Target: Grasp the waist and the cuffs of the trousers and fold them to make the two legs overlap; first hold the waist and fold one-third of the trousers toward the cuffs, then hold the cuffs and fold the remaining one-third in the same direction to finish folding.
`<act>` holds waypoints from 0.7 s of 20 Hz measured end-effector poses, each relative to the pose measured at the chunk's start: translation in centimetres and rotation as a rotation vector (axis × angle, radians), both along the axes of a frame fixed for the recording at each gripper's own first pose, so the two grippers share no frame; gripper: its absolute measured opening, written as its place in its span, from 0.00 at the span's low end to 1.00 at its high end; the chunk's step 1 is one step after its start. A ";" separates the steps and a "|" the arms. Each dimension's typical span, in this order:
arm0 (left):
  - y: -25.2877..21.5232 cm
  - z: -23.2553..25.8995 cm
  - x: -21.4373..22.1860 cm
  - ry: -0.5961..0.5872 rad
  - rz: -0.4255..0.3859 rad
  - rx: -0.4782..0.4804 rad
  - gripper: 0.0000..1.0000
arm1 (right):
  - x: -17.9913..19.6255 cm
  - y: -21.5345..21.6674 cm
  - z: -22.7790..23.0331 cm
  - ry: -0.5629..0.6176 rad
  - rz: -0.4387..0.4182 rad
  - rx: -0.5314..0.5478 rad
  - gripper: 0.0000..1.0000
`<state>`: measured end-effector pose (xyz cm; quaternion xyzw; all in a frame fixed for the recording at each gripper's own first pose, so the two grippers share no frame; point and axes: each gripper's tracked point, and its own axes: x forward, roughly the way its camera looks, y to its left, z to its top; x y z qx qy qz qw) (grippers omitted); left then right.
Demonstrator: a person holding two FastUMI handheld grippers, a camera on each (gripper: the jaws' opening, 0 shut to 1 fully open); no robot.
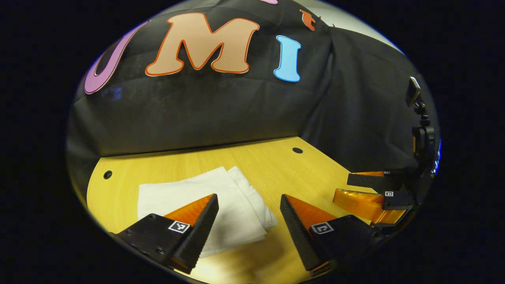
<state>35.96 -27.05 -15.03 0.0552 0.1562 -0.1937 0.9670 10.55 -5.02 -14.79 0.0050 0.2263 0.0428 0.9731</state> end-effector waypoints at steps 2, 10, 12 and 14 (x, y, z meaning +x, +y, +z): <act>1.6 0.2 -0.6 -0.003 0.037 -0.011 0.96 | -0.1 0.5 0.6 -0.017 0.007 0.009 0.98; 9.5 2.5 -4.4 -0.047 0.176 -0.051 0.95 | -1.9 4.4 2.9 -0.078 0.054 0.041 0.92; 11.4 3.2 -5.7 -0.068 0.208 -0.043 0.94 | -2.4 5.3 3.3 -0.092 0.063 0.040 0.97; 12.9 3.7 -6.8 -0.085 0.227 -0.048 0.95 | -3.1 6.0 3.7 -0.107 0.071 0.035 0.92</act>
